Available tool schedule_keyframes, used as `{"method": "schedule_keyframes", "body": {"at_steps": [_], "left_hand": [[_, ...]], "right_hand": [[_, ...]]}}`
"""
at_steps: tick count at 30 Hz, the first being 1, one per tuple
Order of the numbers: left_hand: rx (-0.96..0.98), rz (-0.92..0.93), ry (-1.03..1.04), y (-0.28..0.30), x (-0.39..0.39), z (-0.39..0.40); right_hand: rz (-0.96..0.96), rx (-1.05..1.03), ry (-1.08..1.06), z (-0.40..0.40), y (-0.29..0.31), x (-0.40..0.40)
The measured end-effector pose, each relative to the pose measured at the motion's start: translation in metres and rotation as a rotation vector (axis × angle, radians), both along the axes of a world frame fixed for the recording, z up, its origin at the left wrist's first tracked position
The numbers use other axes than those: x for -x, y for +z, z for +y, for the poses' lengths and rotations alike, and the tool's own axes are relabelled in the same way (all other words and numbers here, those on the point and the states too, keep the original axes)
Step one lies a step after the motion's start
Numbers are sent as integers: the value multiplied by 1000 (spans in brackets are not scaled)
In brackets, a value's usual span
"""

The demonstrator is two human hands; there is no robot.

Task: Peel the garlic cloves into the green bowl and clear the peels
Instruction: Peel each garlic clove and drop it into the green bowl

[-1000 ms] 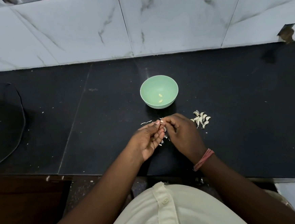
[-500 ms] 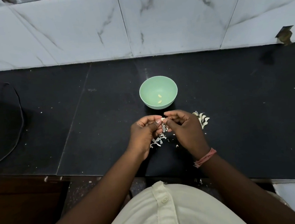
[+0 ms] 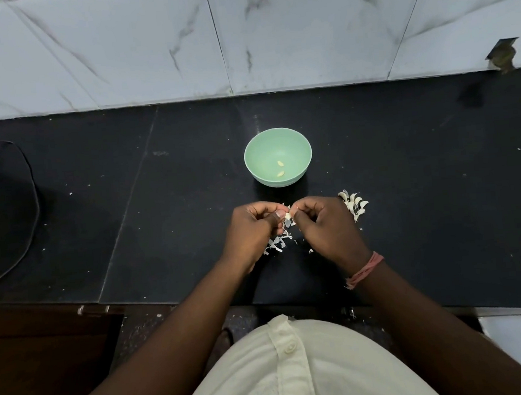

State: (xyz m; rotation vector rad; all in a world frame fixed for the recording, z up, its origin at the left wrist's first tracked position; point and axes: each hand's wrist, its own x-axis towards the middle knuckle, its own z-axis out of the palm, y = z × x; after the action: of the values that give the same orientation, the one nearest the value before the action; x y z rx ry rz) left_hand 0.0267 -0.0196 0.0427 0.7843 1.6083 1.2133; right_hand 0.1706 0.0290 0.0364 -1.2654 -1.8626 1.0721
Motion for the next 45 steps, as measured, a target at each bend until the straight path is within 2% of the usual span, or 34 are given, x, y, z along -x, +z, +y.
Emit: {"method": "schedule_keyframes", "body": {"at_steps": [8, 13, 22, 27, 31, 34, 39, 42, 45], "left_hand": [[13, -363, 59, 0, -5, -2], [13, -481, 184, 5, -11, -3], [2, -459, 112, 1, -10, -6], [-33, -351, 118, 1, -15, -5], [-18, -460, 156, 3, -16, -7], [9, -590, 196, 4, -13, -8], [30, -689, 275, 3, -8, -7], [13, -706, 297, 2, -8, -7], [-16, -684, 323, 1, -8, -7]], "right_hand": [[76, 99, -9, -1, -1, 2], [2, -3, -47, -7, -6, 9], [-93, -91, -31, -12, -4, 10], [-56, -41, -38, -16, 6, 11], [-95, -46, -77, -14, -3, 13], [-59, -40, -118, -13, -7, 13], [28, 58, -145, -10, -12, 8], [127, 131, -128, -11, -6, 10], [124, 129, -93, -12, -4, 12]]}}
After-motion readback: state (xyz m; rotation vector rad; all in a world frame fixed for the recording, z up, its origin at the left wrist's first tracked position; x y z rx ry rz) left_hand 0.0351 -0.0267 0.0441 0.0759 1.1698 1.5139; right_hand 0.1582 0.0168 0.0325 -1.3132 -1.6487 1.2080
